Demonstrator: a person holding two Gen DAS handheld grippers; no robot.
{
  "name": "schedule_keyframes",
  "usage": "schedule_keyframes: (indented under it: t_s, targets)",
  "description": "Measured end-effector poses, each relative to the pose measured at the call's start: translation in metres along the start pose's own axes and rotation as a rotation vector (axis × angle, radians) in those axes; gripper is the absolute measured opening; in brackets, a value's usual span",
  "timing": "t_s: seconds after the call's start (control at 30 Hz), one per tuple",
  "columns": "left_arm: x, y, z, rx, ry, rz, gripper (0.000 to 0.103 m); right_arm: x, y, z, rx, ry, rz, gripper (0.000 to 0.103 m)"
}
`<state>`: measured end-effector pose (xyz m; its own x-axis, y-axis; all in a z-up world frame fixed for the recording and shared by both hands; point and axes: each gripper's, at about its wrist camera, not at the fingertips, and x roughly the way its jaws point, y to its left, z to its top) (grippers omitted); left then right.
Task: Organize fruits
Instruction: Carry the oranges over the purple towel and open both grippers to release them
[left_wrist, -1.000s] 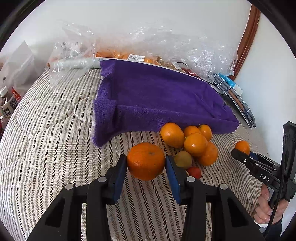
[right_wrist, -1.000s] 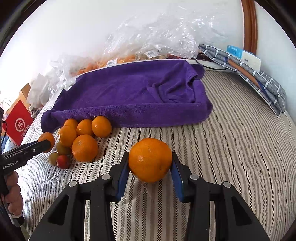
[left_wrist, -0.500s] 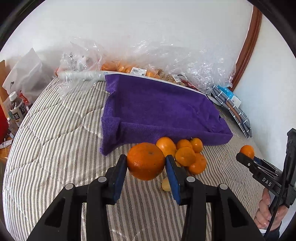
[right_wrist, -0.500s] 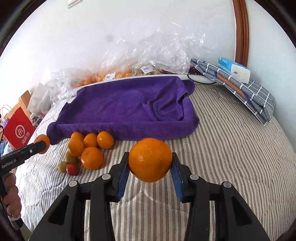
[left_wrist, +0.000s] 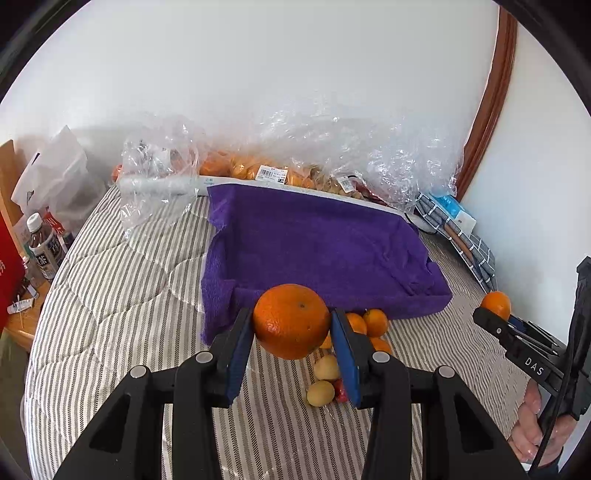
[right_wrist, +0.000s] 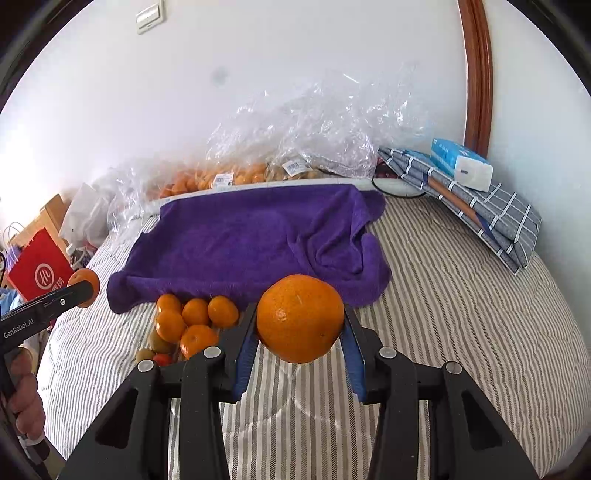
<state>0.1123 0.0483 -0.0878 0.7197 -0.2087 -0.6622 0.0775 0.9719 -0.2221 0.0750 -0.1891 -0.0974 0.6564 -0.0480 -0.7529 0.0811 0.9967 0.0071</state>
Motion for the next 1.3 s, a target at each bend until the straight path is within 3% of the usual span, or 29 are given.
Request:
schedule_keyframes:
  t_s: [0.33, 0.77, 1.07, 1.3]
  targets:
    - [0.027, -0.008, 0.038, 0.022, -0.017, 0.004, 0.040, 0.016, -0.001, 0.037, 0.000, -0.033, 0.008, 0.042]
    - [0.100, 0.004, 0.080, 0.015, 0.006, 0.048, 0.040, 0.095, -0.002, 0.077, -0.014, -0.009, -0.002, 0.042]
    - [0.147, 0.019, 0.079, -0.014, 0.064, 0.051, 0.040, 0.153, 0.002, 0.081, -0.023, 0.043, -0.001, 0.042]
    - [0.162, 0.026, 0.071, -0.029, 0.107, 0.052, 0.040, 0.174, 0.003, 0.069, -0.039, 0.085, -0.011, 0.042]
